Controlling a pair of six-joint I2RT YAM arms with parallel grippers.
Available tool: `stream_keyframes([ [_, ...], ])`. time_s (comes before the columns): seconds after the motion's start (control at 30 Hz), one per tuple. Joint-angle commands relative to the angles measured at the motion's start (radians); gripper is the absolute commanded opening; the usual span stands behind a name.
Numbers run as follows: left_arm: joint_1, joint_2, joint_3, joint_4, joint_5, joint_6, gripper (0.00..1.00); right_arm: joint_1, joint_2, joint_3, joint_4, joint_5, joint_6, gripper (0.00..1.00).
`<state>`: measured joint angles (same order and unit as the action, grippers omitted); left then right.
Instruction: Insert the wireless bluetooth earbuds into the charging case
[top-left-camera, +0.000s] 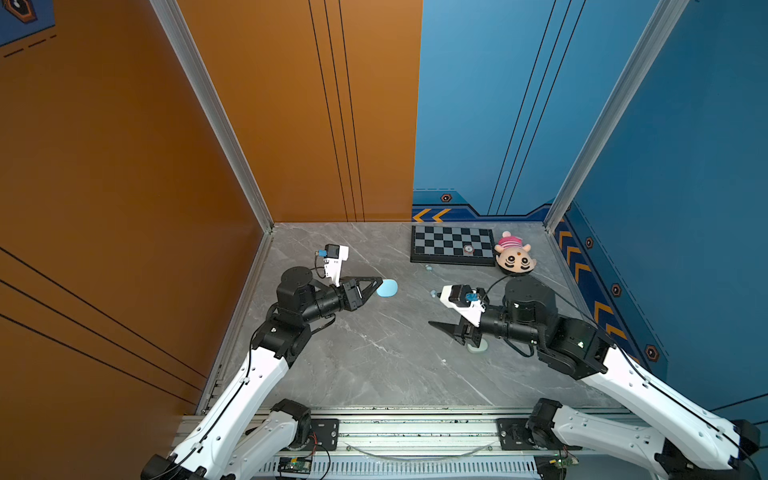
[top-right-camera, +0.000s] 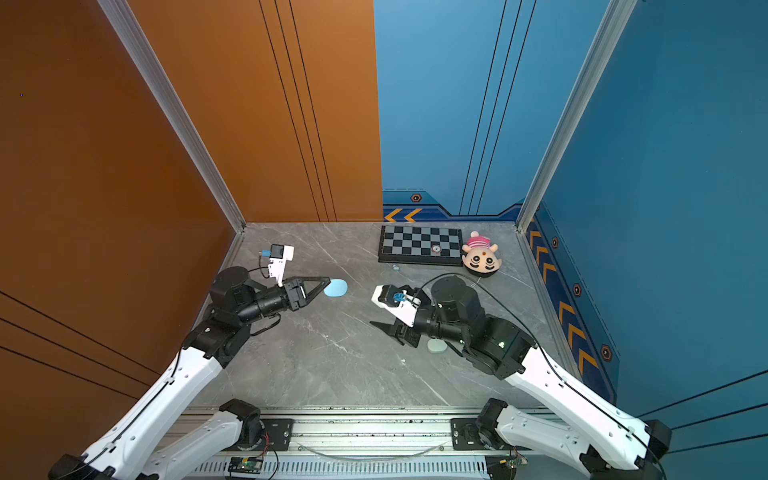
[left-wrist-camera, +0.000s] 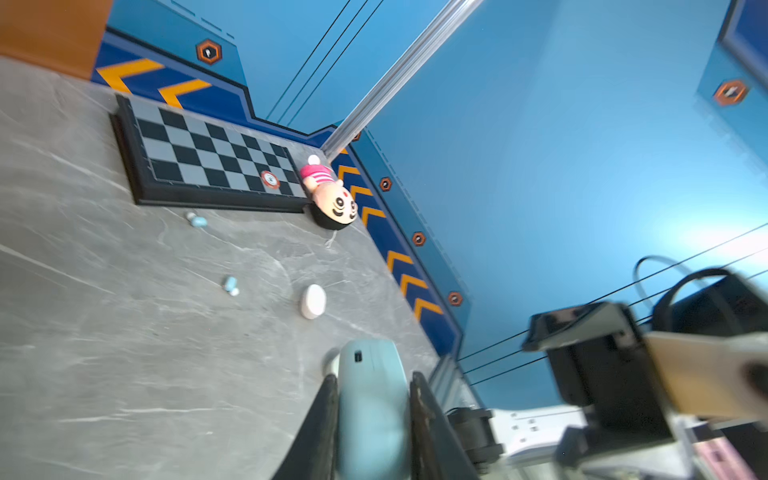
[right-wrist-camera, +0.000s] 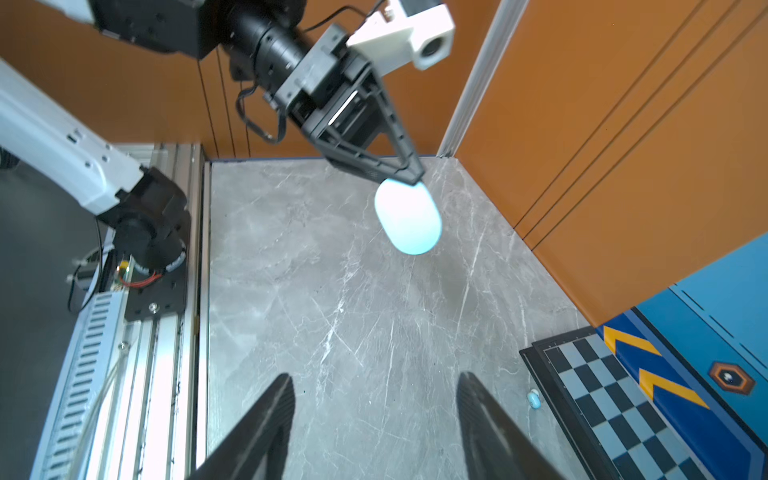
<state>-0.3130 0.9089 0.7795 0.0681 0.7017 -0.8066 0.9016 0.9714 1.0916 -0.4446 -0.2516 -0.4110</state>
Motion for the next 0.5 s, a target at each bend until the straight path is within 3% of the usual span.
stream_keyframes([
  [0.0,0.017,0.002,-0.036,0.157,0.129,-0.268,0.0,0.038,0.056,0.039,-0.038,0.068,-0.203,0.73],
  [0.2,0.019,0.005,-0.062,0.183,0.223,-0.382,0.0,0.013,0.132,0.035,0.078,0.018,-0.197,0.77],
  [0.47,0.02,-0.018,-0.101,0.183,0.236,-0.422,0.0,-0.027,0.2,0.056,0.204,-0.079,-0.089,0.76],
])
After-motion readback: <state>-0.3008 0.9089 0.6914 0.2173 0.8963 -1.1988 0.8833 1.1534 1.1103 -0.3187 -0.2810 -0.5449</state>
